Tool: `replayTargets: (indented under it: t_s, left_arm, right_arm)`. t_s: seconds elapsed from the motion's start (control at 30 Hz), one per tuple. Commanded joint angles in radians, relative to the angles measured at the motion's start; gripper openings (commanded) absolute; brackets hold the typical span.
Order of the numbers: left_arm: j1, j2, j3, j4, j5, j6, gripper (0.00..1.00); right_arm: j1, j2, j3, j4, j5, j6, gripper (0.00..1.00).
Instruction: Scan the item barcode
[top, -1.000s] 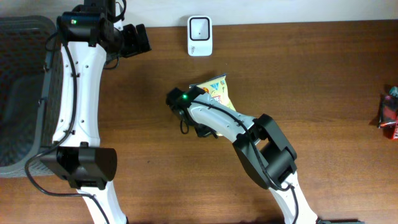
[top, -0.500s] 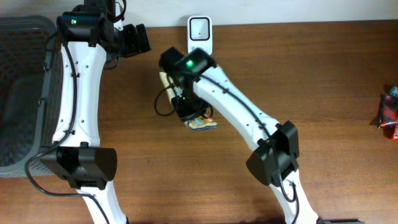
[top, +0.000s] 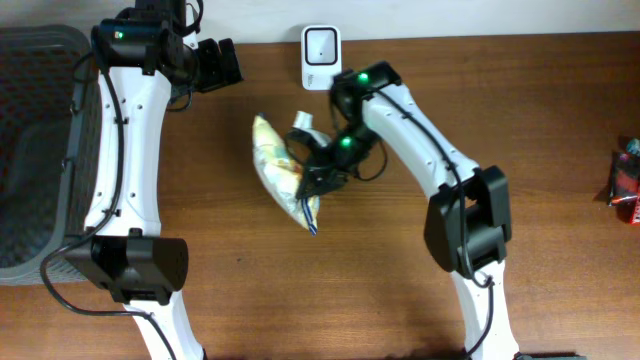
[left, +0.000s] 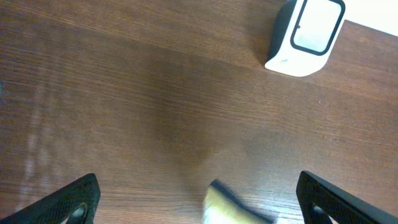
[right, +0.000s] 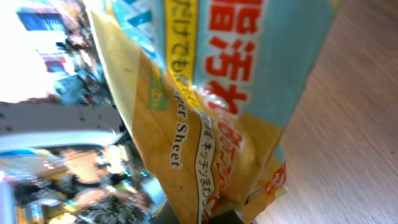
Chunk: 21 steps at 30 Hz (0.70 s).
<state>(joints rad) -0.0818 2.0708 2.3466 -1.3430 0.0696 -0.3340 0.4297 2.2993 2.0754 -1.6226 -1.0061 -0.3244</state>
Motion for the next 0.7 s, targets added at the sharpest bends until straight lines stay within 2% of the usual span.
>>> replayTargets:
  t_s: [0.0,0.1,0.13,0.23,0.3,0.33,0.47,0.67]
  left_arm:
    - [0.006,-0.009,0.001,-0.001,-0.011,-0.007,0.99]
    - [0.006,-0.009,0.001,-0.001,-0.011,-0.006,0.99]
    - [0.006,-0.009,0.001,-0.001,-0.011,-0.007,0.99]
    - [0.006,-0.009,0.001,-0.001,-0.011,-0.007,0.99]
    - [0.006,-0.009,0.000,-0.001,-0.011,-0.006,0.99]
    - [0.006,-0.009,0.001,-0.001,-0.011,-0.006,0.99]
    - [0.006,-0.009,0.000,-0.001,-0.011,-0.006,0.99]
    - [0.006,-0.009,0.001,-0.001,-0.011,-0.006,0.99]
  right_arm:
    - [-0.075,-0.002,-0.171,0.055,-0.190,-0.038,0.04]
    - [-0.141,-0.002,-0.303,0.117,-0.251,-0.038,0.06]
    - [-0.161,-0.002,-0.329,0.132,-0.251,-0.038,0.13]
    - [-0.236,-0.002,-0.367,0.151,-0.205,-0.038,0.44]
    - [-0.279,-0.002,-0.364,0.158,-0.136,-0.020,0.57]
    - [-0.312,-0.002,-0.356,0.174,-0.049,0.045,0.60]
    - [-0.376,-0.005,-0.302,0.224,0.256,0.251,0.62]
    - [-0.377,-0.045,-0.214,0.190,0.378,0.262,0.63]
